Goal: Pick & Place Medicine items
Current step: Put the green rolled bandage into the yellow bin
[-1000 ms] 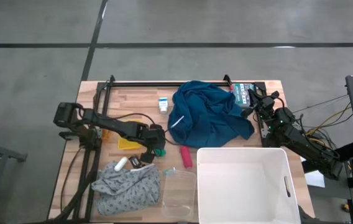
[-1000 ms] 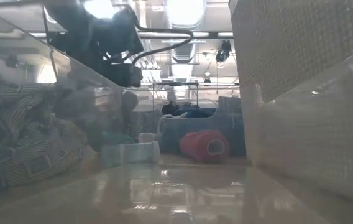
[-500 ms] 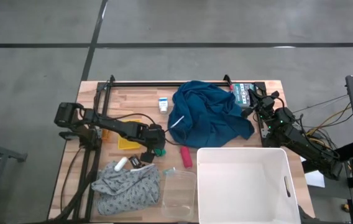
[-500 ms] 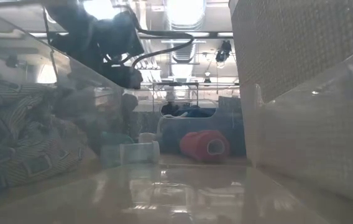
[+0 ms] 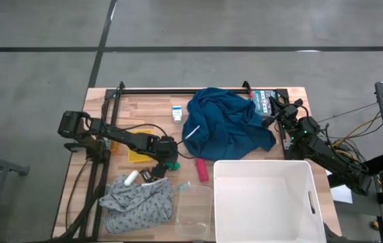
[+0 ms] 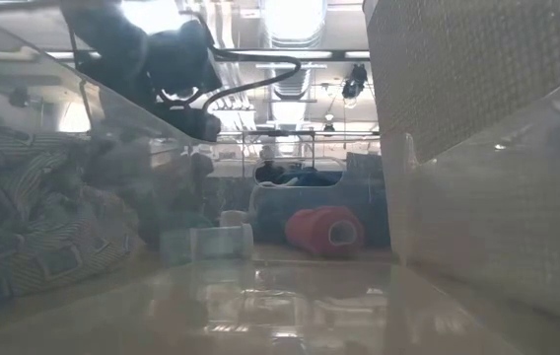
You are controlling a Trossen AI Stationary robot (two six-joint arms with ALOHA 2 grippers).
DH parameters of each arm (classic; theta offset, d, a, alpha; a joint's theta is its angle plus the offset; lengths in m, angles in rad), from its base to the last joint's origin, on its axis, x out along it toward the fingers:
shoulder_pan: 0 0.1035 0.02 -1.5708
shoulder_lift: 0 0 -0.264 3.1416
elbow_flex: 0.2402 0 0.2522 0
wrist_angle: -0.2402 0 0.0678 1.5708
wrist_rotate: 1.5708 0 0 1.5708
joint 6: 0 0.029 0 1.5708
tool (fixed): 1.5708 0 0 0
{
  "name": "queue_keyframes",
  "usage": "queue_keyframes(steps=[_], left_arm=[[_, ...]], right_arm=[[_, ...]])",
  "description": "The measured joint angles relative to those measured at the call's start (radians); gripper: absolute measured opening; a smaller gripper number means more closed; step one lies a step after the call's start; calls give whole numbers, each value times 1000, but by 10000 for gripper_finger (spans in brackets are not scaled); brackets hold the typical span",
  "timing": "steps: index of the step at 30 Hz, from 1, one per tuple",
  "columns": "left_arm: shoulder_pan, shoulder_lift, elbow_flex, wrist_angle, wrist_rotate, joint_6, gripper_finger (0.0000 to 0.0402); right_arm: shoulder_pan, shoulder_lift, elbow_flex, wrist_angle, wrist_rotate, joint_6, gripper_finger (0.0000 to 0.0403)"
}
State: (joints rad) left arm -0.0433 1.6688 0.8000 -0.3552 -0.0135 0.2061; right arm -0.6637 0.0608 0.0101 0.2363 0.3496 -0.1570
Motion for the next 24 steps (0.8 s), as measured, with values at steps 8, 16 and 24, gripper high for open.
queue_keyframes(steps=[8, 16, 24], left_arm=[[-1, 0, -2, 4, 0, 0, 222], [0, 0, -2, 10, -9, 3, 187], [0, 1, -3, 15, -14, 3, 163]], right_arm=[[0, 0, 0, 0, 0, 0, 8], [0, 0, 0, 0, 0, 0, 8], [0, 0, 0, 0, 0, 0, 8]])
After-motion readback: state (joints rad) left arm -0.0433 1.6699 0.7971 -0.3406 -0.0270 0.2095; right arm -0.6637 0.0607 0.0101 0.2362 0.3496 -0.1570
